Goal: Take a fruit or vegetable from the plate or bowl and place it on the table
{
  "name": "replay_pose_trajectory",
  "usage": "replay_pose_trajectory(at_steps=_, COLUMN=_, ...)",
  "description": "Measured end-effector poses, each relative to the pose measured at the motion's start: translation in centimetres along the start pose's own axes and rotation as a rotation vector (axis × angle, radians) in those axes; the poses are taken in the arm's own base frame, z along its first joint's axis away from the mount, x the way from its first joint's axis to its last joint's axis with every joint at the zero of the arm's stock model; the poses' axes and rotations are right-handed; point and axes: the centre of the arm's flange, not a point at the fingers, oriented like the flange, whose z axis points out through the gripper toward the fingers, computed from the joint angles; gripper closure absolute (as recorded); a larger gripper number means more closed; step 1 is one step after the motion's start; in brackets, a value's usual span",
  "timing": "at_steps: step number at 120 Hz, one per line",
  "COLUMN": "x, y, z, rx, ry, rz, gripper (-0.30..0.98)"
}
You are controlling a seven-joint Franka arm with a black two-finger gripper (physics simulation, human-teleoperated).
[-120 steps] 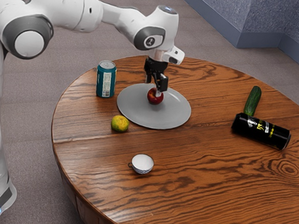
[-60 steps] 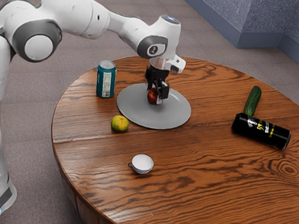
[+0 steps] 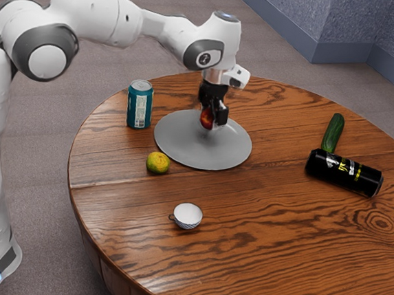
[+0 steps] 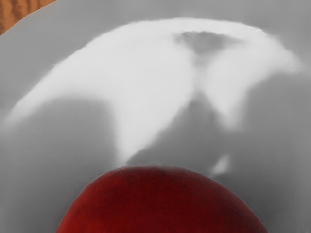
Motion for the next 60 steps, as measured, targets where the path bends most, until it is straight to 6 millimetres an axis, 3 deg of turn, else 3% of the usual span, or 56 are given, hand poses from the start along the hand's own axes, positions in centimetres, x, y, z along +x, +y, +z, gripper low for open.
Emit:
replay_pose_trajectory(at_steps=8, x=1.2, y=3.5, z=-2.7, rx=-0.003, ry=0.04, rz=0.059, gripper=0.34)
replay_pose_trajectory(at_steps=24, x=2.0, y=11.7, z=-6.2, rx=-0.008, ry=0.086, rz=0.192, gripper=0.35)
replay_pose_trajectory(at_steps=39, x=5.7, y=18.9, z=-5.8, rx=-0.003, ry=0.089, rz=0.302, gripper=0.35)
replay_pose_trajectory(at_steps=60, x=5.7, y=21.7, z=-4.1, rx=0.005, ry=0.019, rz=0.351, gripper=0.35)
